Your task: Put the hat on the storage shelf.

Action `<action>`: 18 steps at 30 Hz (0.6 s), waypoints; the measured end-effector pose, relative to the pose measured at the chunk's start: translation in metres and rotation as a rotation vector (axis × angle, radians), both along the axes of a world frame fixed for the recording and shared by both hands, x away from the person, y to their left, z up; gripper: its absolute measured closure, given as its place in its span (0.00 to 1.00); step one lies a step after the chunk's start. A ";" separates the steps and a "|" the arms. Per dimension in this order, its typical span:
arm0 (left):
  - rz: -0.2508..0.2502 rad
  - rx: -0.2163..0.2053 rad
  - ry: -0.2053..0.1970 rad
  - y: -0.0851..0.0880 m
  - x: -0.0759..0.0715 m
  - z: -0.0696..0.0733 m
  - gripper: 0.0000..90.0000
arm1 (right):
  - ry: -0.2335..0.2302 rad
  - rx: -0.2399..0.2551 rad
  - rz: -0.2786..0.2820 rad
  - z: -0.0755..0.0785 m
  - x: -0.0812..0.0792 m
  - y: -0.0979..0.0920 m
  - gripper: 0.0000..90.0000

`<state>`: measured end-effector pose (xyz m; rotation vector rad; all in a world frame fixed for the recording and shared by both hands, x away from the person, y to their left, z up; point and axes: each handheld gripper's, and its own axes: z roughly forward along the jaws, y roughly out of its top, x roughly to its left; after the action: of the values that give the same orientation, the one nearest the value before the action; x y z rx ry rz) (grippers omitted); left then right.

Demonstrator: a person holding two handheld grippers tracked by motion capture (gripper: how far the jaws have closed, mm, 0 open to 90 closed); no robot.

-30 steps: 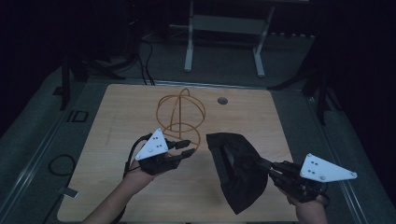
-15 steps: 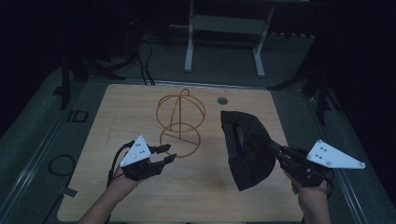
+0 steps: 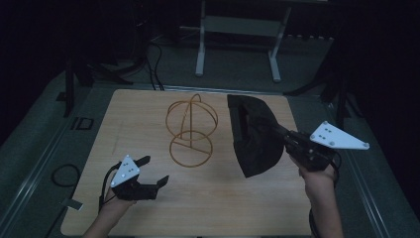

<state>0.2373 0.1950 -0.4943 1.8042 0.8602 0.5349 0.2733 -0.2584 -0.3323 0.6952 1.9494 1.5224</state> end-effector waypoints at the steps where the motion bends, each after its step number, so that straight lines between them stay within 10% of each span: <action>1: 0.024 0.009 0.002 0.002 -0.001 -0.003 0.01 | 0.003 0.000 0.004 0.001 0.004 0.003 0.99; 18: 0.157 -0.035 -0.030 0.024 -0.021 -0.036 0.01 | 0.017 -0.059 -0.034 0.012 0.054 0.065 0.99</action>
<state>0.2166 0.2189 -0.5300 1.7020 0.9906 0.6418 0.3276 -0.1938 -0.3198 0.7149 1.9764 1.4375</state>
